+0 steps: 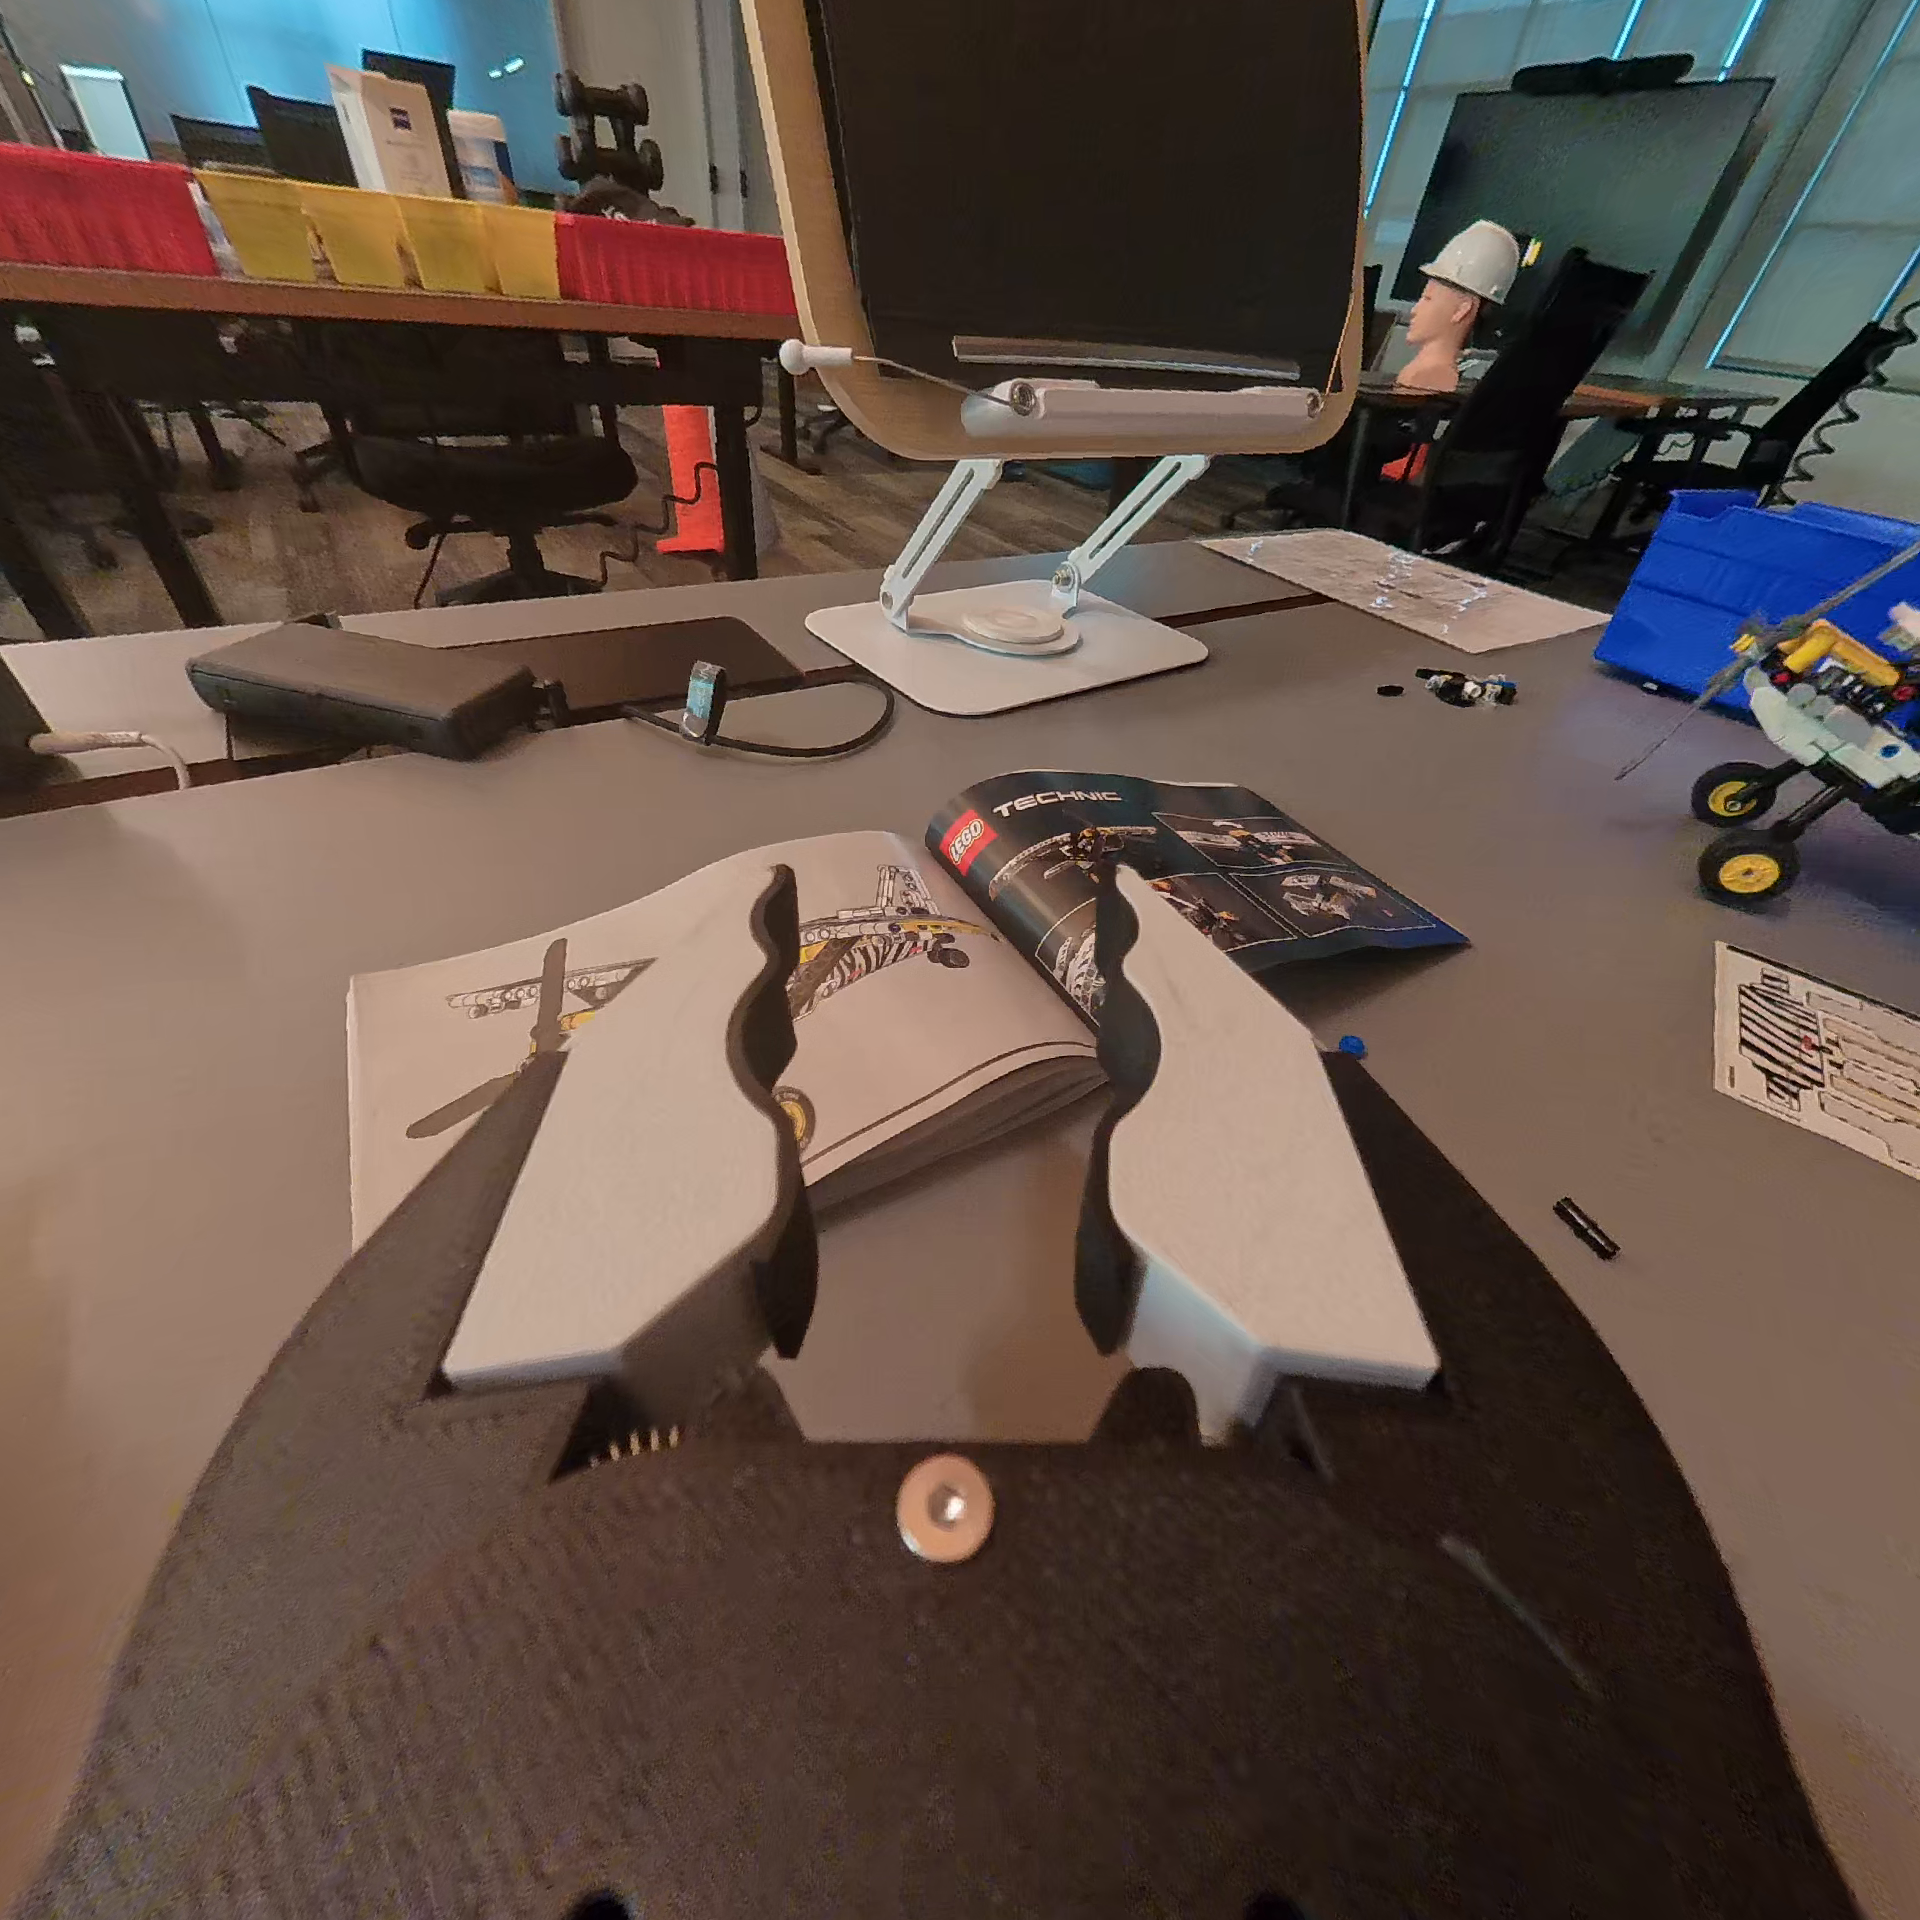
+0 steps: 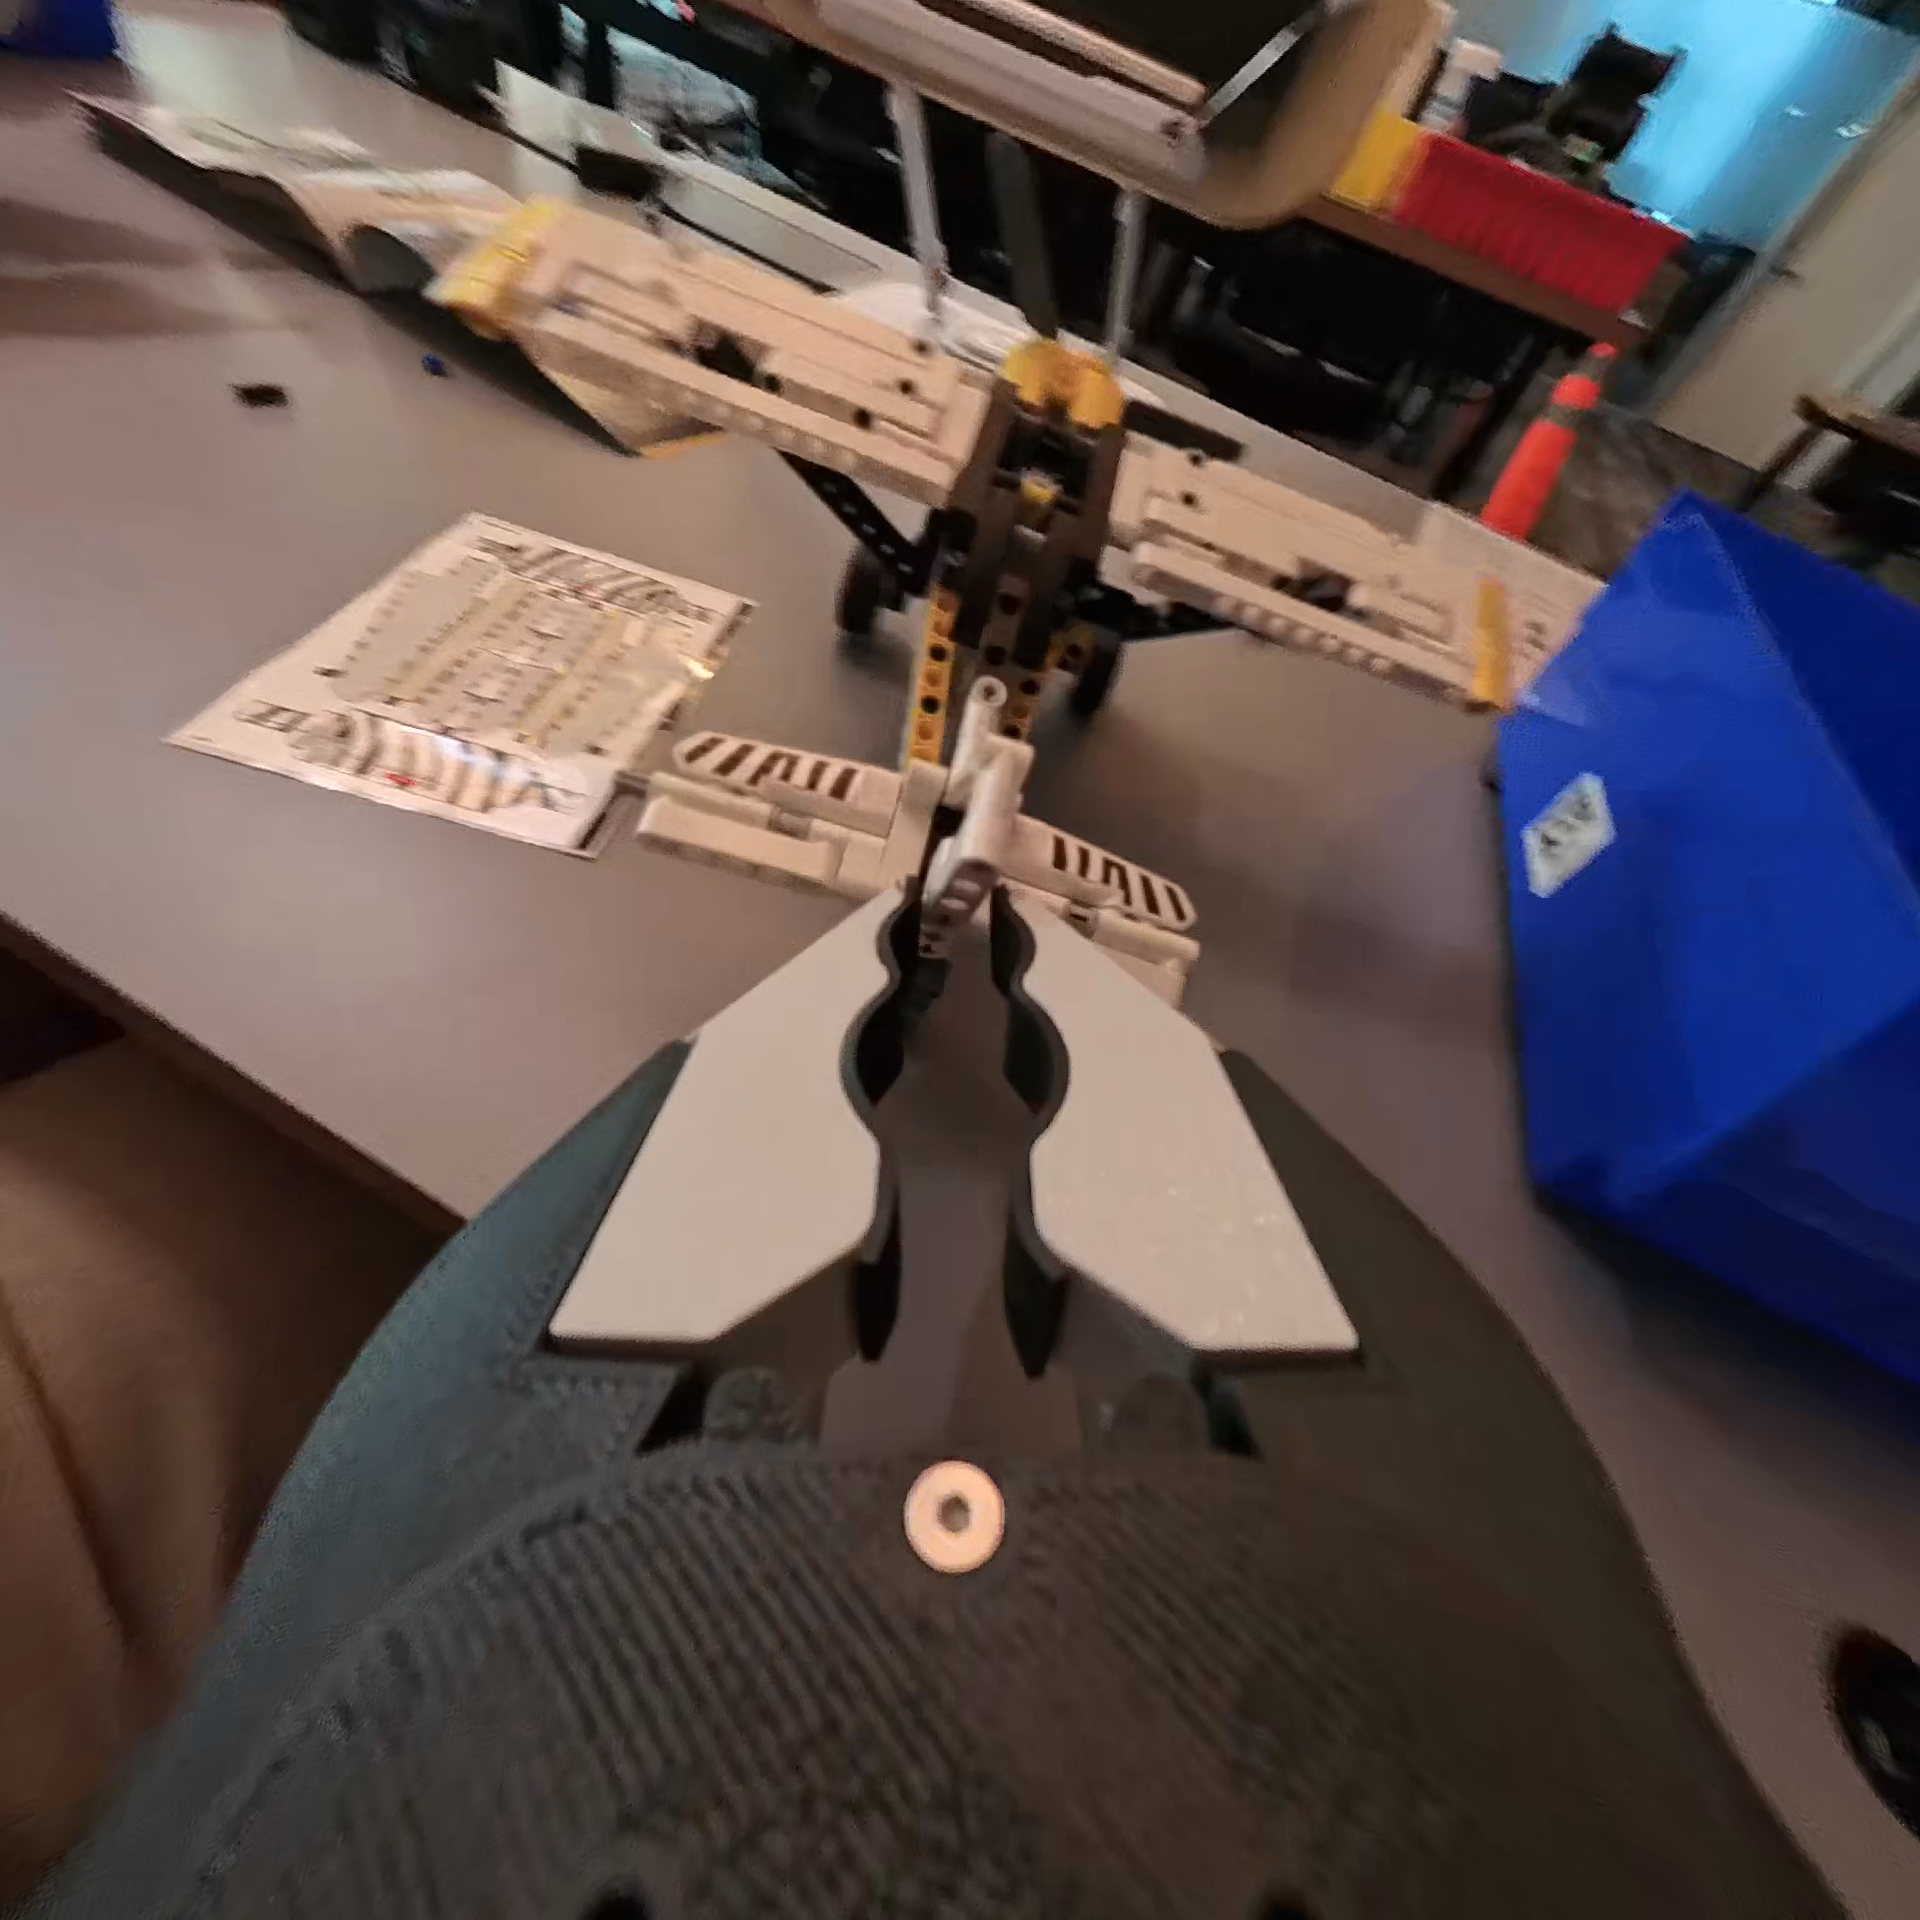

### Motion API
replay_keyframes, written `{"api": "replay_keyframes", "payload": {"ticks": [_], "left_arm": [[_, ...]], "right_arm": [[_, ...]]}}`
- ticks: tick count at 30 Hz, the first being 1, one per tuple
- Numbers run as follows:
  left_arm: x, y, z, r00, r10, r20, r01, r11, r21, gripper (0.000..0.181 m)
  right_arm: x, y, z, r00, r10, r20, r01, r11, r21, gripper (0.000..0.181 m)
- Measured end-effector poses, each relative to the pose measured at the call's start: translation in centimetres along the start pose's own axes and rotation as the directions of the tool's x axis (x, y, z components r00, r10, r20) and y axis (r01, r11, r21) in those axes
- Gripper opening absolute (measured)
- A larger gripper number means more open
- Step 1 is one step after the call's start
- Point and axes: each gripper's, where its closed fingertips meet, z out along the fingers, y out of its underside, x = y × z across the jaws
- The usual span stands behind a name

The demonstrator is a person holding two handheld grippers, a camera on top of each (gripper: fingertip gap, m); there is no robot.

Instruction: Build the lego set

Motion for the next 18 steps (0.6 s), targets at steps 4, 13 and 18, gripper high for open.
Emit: {"api": "replay_keyframes", "payload": {"ticks": [4,13,18], "left_arm": [[0.2,0.2,0.3,1.0,0.011,-0.005,-0.012,1.0,-0.018,0.058],[0.4,0.5,0.4,1.0,0.01,-0.009,-0.011,0.999,-0.044,0.058],[0.7,0.7,0.5,1.0,0.006,-0.023,-0.007,0.998,-0.057,0.058]], "right_arm": [[3.7,0.8,0.1,0.979,0.015,-0.203,-0.039,0.993,-0.113,0.017],[6.3,-0.2,5.0,0.98,0.072,-0.186,-0.101,0.983,-0.151,0.019],[6.2,-1.5,8.6,0.985,0.052,-0.166,-0.08,0.983,-0.167,0.017]]}}
